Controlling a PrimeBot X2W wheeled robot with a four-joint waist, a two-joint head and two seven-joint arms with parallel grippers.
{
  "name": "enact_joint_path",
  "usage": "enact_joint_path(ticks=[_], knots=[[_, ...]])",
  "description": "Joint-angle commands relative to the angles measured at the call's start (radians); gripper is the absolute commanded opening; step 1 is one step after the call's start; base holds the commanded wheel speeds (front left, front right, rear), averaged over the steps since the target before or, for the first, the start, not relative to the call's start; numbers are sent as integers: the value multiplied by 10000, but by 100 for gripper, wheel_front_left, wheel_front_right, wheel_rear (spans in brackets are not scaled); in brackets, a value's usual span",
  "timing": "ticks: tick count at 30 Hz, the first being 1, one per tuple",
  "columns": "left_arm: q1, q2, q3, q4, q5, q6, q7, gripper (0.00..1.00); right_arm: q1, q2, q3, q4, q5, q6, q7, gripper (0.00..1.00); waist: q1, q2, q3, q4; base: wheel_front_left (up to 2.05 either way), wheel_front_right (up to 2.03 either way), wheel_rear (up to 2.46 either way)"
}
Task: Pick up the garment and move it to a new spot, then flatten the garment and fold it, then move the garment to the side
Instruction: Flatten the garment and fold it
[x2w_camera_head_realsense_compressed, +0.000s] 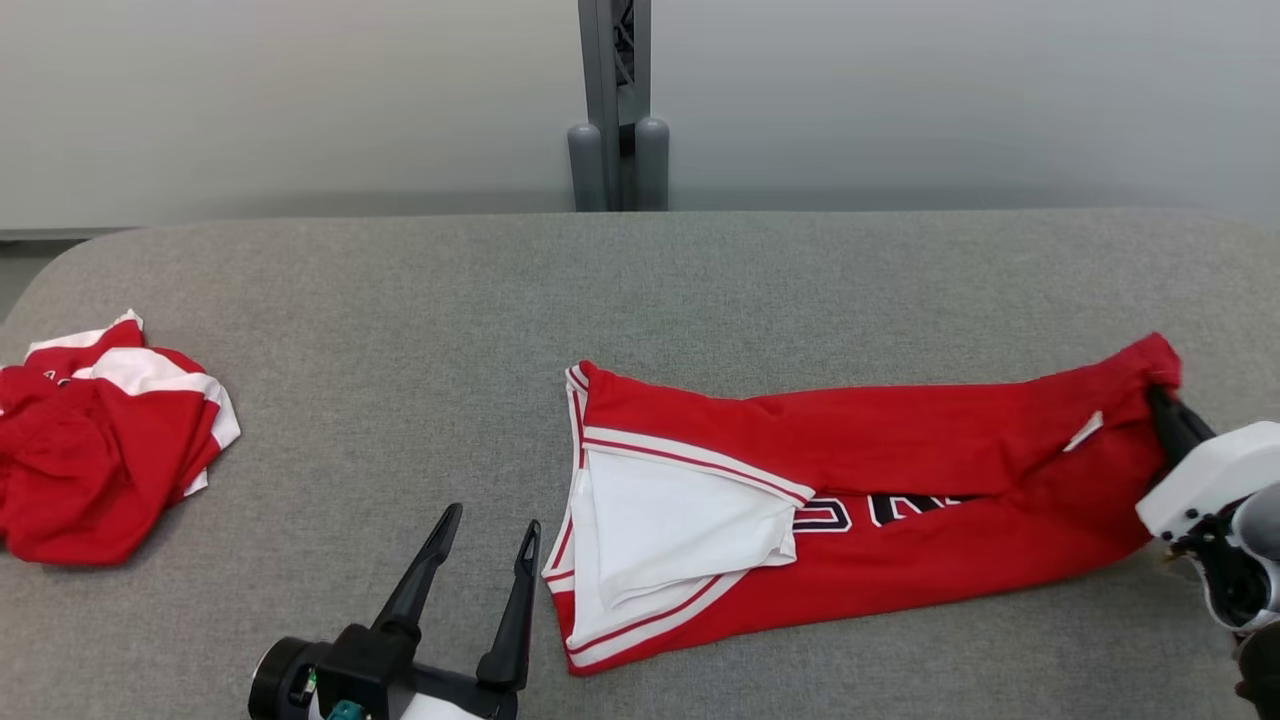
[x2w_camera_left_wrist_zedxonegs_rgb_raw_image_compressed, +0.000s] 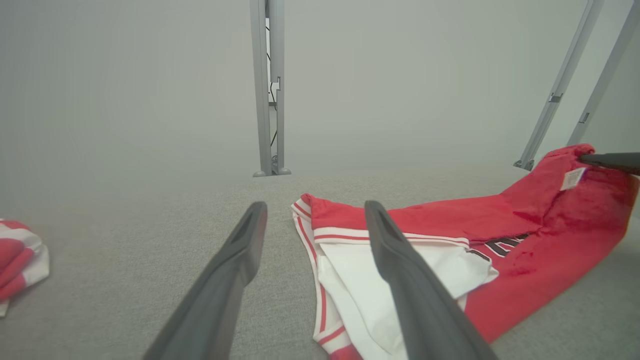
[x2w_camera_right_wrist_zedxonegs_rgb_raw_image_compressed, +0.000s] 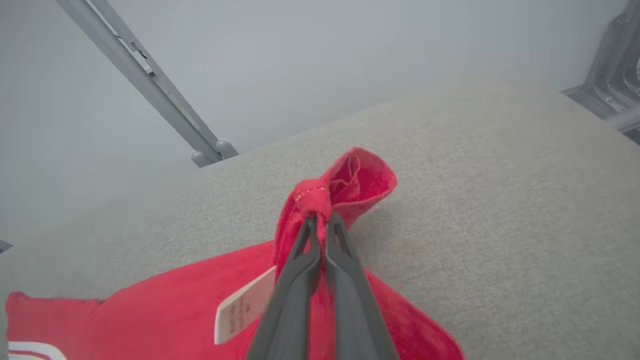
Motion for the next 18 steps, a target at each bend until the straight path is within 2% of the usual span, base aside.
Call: enact_joint_path(ticks=[1,4,7,12,18], knots=[[88,34,22,12,-64,62,-39,100,249,-47,127,-424,210,-4,149,0,0,-1,-112,-15,0,0,0],[215,36,-58,20,-182,152,-39,100,840,-117,540,-2318,679,-4,712,0,0,-1,-360,45,0,0,0],[226,34,-139,46,-241,188,-39,100,1095,33,648,-3232,731,-4,1026,0,0,-1,-477,166,0,0,0],[141,34,-249,78,-329,227,-37,100,1437,501,672,-4193,498,-4,1597,0,0,-1,-633,595,0,0,0],[107,34,-332,92,-439,266,-37,100,1667,1273,542,-4604,22,-4,2064,0,0,-1,-706,1359,0,0,0]])
